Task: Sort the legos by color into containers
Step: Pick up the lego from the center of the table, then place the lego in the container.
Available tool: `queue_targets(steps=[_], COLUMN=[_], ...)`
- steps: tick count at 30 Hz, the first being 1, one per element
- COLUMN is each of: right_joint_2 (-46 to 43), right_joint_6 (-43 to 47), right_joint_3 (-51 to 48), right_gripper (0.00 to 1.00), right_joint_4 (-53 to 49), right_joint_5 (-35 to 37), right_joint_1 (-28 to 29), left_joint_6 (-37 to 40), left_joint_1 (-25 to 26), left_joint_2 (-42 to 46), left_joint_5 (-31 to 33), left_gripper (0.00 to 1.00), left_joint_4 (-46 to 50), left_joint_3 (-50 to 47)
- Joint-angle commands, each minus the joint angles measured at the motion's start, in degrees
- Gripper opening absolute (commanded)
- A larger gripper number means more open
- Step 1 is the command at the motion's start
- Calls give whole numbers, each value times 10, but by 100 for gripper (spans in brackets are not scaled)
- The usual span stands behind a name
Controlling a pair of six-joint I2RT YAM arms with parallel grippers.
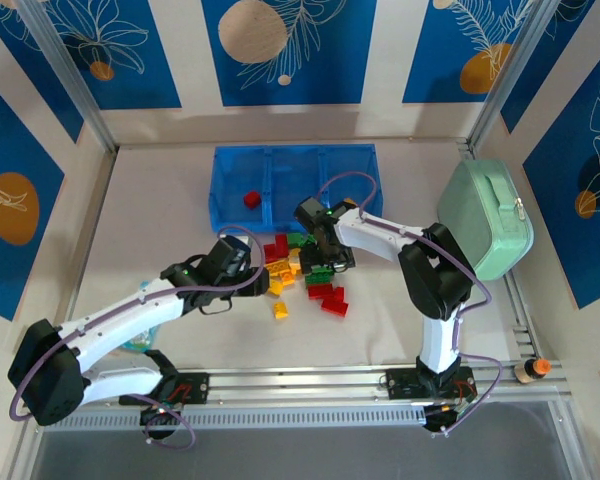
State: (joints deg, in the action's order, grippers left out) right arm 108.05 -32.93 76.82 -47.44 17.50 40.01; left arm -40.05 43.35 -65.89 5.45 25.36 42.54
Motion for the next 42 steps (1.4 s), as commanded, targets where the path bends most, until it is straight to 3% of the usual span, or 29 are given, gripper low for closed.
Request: queue_targets(steps=[1,12,15,23,30,35,42], right_joint_2=[10,18,18,-18,-26,93,282], right_joint_6=[-13,-22,-29,-33,20,61,85], right_joint_3=[0,-6,-4,41,207,382,639], right_gripper=[79,78,58,55,55,54,53], right_joint_4=[5,8,6,-53,-103,-139,-219], right_joint_5=[-13,-17,-9,33,63,42,36], right_joint_1=[4,10,15,36,27,-18,-49], left_joint_6=[-2,-1,-1,8,43,46,14], left_joint_1=[-4,-5,-5,-12,-14,-14,-14], left_joint_2=[11,18,18,37,138,162,229], left_joint_5=[16,25,26,38,47,63,35], left_gripper=[62,62,62,62,62,62,62], left_joint_4=[9,8,8,17,26,92,93], left_joint_3=[-5,-16,-18,-24,-48,-36,-80])
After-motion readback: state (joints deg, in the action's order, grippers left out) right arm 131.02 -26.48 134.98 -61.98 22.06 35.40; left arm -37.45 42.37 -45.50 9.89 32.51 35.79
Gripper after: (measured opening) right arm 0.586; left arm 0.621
